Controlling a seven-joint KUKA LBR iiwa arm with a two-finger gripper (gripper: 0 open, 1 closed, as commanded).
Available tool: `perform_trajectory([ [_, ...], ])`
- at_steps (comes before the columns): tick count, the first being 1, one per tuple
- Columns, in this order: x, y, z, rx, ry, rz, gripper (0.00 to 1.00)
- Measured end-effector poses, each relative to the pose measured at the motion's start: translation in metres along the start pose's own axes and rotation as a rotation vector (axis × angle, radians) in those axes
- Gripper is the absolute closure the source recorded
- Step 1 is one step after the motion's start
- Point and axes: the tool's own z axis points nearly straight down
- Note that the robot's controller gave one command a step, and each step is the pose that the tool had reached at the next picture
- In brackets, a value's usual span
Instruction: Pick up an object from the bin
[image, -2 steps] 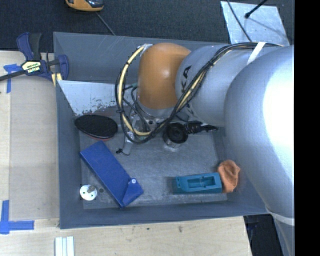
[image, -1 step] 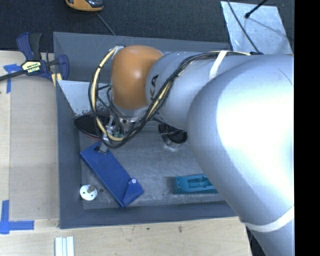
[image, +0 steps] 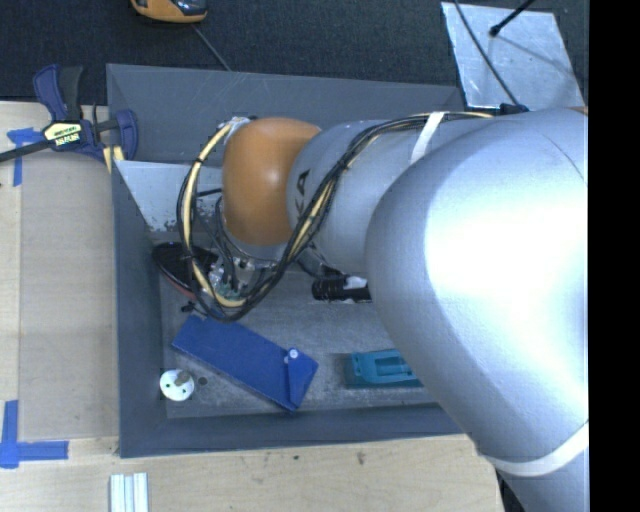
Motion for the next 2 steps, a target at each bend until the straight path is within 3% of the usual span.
perform_trajectory([
  [1,0.000,0.000,0.000,0.000,0.000,0.000,1.00],
  [2,0.024,-0.016,-0.010,0.011,0.007,-0.004,1.00],
])
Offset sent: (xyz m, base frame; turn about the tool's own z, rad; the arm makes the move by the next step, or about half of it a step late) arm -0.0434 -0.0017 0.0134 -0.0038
